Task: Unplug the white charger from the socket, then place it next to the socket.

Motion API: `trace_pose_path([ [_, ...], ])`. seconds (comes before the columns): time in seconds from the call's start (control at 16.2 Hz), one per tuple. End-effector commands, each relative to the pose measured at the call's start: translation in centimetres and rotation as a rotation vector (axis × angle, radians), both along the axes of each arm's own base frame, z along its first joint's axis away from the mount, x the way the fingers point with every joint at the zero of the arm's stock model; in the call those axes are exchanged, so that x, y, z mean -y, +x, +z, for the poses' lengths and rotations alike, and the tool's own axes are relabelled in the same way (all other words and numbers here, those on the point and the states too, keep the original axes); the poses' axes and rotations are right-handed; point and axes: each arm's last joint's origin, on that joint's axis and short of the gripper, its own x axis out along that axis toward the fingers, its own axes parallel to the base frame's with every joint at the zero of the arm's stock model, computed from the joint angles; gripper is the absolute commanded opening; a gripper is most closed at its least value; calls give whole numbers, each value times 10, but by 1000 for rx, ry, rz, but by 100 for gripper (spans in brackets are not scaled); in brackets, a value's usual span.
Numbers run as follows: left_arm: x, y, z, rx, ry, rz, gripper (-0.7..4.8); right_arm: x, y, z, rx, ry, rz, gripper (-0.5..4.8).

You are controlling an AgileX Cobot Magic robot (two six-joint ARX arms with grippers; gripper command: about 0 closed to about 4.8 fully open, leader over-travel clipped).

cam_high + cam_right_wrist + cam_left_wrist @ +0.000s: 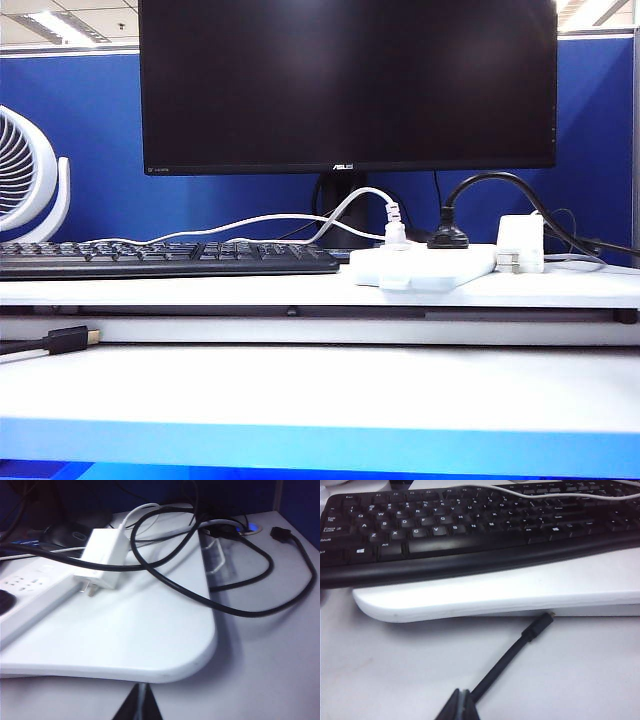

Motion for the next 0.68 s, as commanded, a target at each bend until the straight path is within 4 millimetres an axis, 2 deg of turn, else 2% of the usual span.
trace_pose_path([
  [0.06,0,0,-1,-7,0,1,-2,1,0,-3,-19,-191,-3,-6],
  [0.12,0,0,-1,-7,1,1,-2,2,0,-3,-19,-231,-1,-6],
  [0.68,0,0,-1,-6,0,1,-2,9,0,-2,-15,-228,-76,-5],
])
